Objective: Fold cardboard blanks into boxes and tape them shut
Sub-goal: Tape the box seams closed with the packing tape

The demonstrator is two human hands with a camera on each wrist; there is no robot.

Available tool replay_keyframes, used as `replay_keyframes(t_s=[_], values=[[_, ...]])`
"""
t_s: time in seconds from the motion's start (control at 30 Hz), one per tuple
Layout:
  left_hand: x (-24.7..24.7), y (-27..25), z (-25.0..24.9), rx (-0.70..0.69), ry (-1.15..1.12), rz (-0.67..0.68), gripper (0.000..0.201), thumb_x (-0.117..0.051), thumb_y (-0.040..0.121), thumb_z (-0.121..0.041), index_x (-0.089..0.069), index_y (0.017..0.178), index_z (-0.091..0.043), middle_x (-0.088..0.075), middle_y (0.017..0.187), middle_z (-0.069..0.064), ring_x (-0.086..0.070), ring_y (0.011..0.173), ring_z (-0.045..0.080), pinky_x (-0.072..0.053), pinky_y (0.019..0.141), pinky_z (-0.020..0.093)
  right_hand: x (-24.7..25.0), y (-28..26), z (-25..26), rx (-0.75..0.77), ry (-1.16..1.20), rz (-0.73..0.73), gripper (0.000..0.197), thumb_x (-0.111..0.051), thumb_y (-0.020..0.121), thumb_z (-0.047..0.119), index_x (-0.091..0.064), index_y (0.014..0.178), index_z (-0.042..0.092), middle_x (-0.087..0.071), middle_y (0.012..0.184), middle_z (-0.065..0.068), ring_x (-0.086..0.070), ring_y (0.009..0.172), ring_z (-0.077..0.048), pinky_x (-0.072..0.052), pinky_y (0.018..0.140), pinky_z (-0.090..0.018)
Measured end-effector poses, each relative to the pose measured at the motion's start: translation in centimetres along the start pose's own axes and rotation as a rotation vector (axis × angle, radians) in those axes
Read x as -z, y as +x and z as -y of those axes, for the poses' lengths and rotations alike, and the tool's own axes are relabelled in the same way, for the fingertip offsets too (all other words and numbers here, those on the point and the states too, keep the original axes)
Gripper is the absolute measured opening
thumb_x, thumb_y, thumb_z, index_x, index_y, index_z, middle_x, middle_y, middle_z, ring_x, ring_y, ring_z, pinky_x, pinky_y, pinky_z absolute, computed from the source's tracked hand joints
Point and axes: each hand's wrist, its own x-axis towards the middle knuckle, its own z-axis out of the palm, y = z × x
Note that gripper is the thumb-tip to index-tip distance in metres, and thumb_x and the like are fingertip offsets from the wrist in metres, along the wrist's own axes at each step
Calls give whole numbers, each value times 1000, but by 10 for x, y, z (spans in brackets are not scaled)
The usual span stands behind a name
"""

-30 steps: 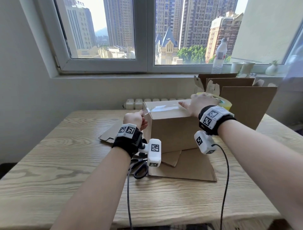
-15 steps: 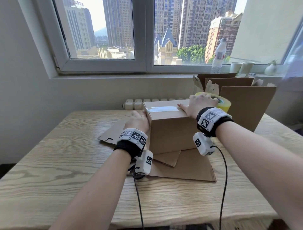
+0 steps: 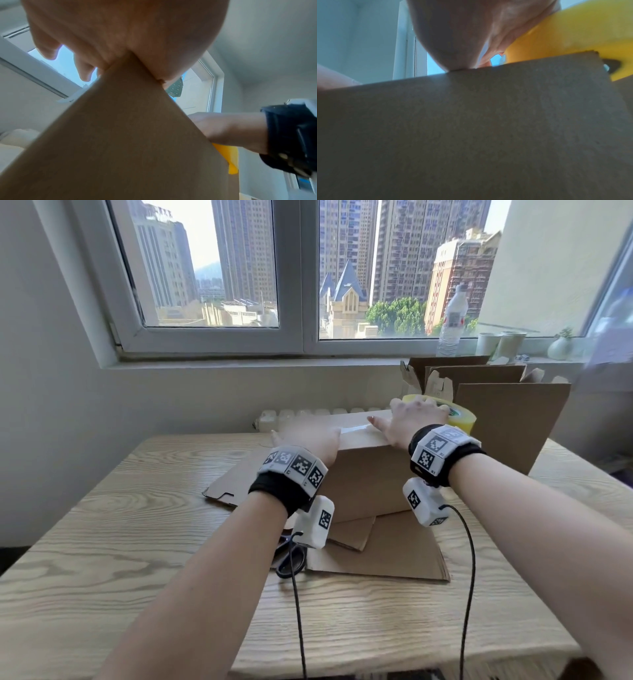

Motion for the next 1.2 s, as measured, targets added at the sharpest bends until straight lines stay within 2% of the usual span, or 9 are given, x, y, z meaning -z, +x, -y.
replay_keyframes(t_s=[0.1, 0.2, 0.37, 0.5, 0.6, 0.73, 0.93, 1.07, 1.2], values=[[1, 1, 3, -17, 5, 22, 71, -19, 101, -56, -6, 157, -15, 2, 165, -2, 1, 152, 20, 1, 121, 50, 1, 2, -6, 44, 46, -41, 72, -18, 92, 75, -37, 139, 24, -56, 127, -22, -54, 117, -37, -44, 94, -49], [2, 1, 4, -24, 9, 14, 73, -20, 100, -58, -5, 157, -15, 0, 165, -2, -1, 152, 19, -1, 122, 50, 0, 4, -19, 37, 45, -97, 84, -15, 88, 81, -16, 151, 26, -63, 113, -19, -64, 100, -33, -46, 80, -41], [1, 0, 2, -18, 4, 22, 74, -21, 100, -57, 0, 157, -14, 3, 165, -2, 1, 152, 19, -1, 122, 49, -9, 1, -45, -38, 157, -138, 84, -28, 81, 86, -46, 118, 12, -68, 97, -14, -66, 91, -31, -44, 81, -40], [2, 2, 3, -22, -8, 40, 76, -22, 100, -58, 2, 157, -14, 4, 165, -2, 1, 152, 18, -1, 122, 49, -1, 5, -47, -13, 201, -220, 85, -34, 69, 93, -53, 95, 14, -63, 84, -9, -63, 77, -28, -44, 63, -32], [4, 5, 7, -48, -4, 53, 77, -23, 100, -59, 3, 156, -14, 3, 165, -2, 0, 152, 16, -4, 122, 49, 18, 11, -46, 7, 122, -245, 86, -31, 72, 93, -58, 84, 12, -59, 76, -6, -57, 69, -24, -39, 60, -29], [7, 13, 16, -144, -16, 96, 77, -26, 101, -57, 4, 156, -13, 3, 165, -2, -1, 152, 15, -6, 123, 45, 44, 14, -46, 15, 1, -247, 77, -46, 75, 87, -55, 66, 11, -52, 60, -2, -49, 55, -19, -37, 59, -27], [13, 23, 22, -232, -7, 158, 77, -30, 101, -56, 1, 157, -11, 3, 165, -2, 1, 152, 14, -5, 123, 42, 62, 4, -52, 50, -75, -206, 79, -51, 66, 91, -53, 59, 12, -52, 55, 0, -51, 52, -16, -40, 57, -24], [17, 19, 19, -259, 9, 179, 71, -29, 105, -46, 0, 156, -5, 4, 165, 3, 3, 151, 14, 1, 121, 27, 69, -7, -57, 42, -130, -177, 84, -41, 63, 97, -55, 57, 14, -52, 54, 2, -51, 51, -14, -39, 56, -22], [19, 14, 15, -280, 24, 190, 69, -29, 105, -44, 0, 156, -8, 4, 165, 1, 3, 151, 12, 1, 120, 27, 70, -17, -62, 17, -153, -143, 90, -27, 69, 97, -63, 62, 14, -59, 60, 2, -56, 56, -15, -40, 57, -22]])
